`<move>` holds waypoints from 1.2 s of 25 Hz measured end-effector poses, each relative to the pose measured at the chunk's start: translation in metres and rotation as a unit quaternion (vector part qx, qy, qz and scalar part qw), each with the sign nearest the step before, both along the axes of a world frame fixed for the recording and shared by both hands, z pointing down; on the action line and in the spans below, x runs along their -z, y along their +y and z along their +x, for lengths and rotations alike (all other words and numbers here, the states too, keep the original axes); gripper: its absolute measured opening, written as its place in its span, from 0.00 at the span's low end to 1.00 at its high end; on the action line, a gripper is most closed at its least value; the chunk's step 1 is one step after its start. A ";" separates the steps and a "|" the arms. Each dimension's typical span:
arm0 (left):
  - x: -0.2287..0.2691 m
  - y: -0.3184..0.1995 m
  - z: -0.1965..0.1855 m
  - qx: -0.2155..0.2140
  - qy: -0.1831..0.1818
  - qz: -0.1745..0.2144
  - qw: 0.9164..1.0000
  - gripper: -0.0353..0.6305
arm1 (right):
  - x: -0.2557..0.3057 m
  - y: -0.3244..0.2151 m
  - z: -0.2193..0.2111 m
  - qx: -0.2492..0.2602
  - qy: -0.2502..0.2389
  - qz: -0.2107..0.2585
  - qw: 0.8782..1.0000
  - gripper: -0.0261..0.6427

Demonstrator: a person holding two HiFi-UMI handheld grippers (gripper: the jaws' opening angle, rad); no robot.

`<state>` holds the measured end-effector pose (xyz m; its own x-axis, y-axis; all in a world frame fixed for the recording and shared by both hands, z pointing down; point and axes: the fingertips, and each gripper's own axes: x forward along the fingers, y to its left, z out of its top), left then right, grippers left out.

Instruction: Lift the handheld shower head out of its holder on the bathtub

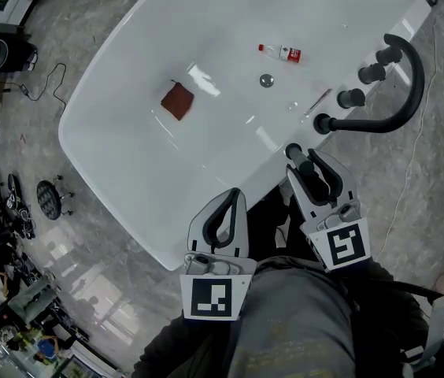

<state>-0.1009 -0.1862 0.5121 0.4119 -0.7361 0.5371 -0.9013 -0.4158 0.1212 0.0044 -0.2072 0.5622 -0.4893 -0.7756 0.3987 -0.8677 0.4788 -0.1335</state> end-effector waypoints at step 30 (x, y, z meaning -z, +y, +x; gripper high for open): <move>0.013 -0.005 -0.001 0.024 -0.005 0.000 1.000 0.06 | -0.006 -0.002 0.002 0.023 0.038 -0.009 0.999 0.25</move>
<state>-0.1018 -0.1910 0.4995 0.3711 -0.7549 0.5407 -0.9212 -0.3728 0.1118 0.0064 -0.2095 0.5682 -0.4916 -0.7461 0.4491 -0.8533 0.5157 -0.0771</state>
